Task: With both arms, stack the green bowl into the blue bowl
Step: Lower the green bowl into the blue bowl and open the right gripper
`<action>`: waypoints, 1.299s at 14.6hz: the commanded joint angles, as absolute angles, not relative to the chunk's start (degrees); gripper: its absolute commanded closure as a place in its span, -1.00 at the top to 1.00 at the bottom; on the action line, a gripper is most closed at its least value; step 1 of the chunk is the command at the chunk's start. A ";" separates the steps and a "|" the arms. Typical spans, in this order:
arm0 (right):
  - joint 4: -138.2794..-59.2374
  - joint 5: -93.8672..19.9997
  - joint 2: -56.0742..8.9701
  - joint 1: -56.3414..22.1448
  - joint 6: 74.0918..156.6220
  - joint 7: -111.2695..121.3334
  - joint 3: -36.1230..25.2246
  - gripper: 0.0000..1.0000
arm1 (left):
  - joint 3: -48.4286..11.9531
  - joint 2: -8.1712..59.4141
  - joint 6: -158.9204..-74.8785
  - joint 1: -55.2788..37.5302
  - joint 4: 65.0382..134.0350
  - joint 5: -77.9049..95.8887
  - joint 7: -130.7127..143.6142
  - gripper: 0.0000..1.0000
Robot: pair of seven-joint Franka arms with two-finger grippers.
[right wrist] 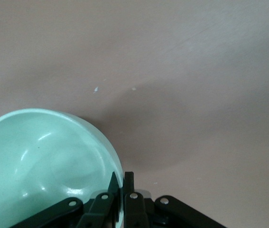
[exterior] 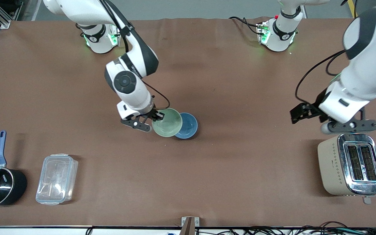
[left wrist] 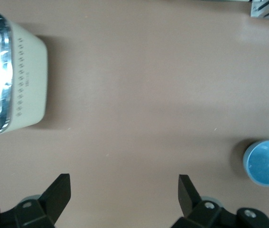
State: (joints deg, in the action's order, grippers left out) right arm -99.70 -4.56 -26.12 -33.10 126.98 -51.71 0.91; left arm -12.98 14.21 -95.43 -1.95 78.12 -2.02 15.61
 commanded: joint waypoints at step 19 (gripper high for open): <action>-94.75 -5.62 -33.49 -38.06 130.34 -56.87 0.18 -0.90 | -13.18 12.30 -87.71 2.72 76.82 -2.81 4.75 1.00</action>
State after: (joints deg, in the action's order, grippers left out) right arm -95.11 -4.56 -33.17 -37.33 129.70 -56.04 0.81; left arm -13.15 12.09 -87.81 2.72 77.95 -2.02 4.60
